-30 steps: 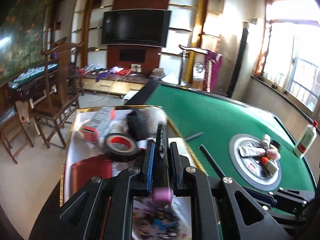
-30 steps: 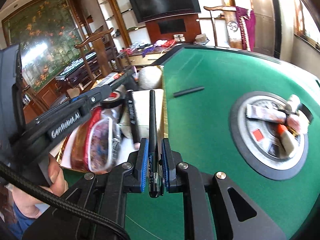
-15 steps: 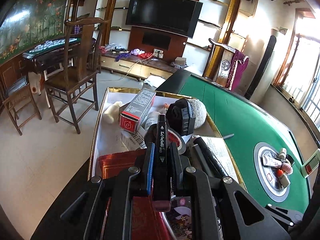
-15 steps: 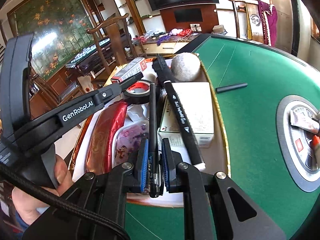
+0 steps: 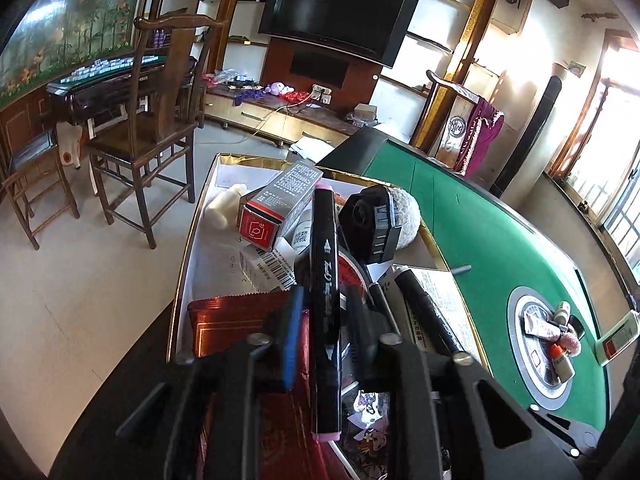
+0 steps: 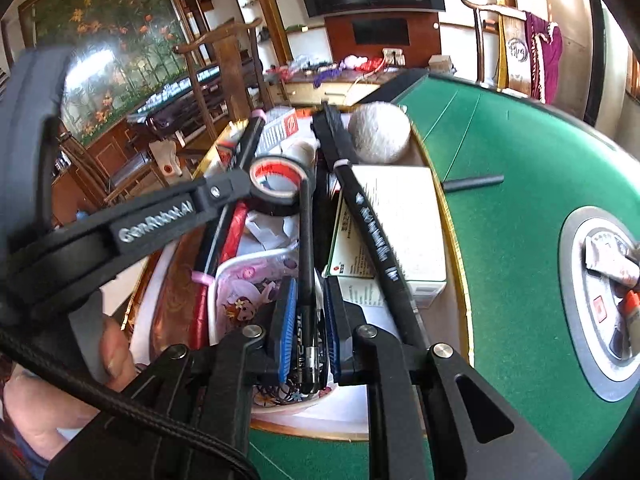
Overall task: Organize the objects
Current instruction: 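Open both grippers to drop the markers into the tray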
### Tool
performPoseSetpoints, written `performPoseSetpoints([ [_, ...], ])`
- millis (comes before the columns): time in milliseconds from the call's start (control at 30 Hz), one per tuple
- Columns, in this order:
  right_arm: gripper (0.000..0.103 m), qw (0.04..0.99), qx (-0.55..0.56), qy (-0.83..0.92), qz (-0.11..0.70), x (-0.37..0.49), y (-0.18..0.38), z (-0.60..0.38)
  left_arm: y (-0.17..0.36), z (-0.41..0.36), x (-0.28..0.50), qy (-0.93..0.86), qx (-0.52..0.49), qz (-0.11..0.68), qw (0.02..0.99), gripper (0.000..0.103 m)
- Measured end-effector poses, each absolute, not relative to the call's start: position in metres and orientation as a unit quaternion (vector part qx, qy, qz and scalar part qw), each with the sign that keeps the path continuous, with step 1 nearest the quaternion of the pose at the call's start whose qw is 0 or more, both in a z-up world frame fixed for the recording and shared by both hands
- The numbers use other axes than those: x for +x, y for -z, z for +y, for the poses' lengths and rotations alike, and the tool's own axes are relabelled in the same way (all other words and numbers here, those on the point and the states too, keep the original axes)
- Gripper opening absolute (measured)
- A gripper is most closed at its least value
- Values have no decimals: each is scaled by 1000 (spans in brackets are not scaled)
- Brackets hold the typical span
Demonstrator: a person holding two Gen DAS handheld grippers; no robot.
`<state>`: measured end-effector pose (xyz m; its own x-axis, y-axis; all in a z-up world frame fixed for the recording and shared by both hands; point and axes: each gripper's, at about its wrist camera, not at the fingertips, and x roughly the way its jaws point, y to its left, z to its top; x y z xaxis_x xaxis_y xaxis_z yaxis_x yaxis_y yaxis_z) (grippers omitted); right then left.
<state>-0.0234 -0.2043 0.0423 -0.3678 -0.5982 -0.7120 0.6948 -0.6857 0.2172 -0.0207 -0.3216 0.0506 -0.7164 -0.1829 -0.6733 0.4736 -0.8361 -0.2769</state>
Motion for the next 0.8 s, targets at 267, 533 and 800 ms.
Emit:
performPoseSetpoints([
  [267,20,398,382,834,24,-15,-64,-162,-55,-319,-17,908,308,231,167,53],
  [533,30,387,390,833,-70,-23,-68,-74,-63,-304,-16,923,286,226,124,54],
  [800,31,311,389,862,-91,-39,-53,35,-91,-209,-79,917,393,72,3,54],
])
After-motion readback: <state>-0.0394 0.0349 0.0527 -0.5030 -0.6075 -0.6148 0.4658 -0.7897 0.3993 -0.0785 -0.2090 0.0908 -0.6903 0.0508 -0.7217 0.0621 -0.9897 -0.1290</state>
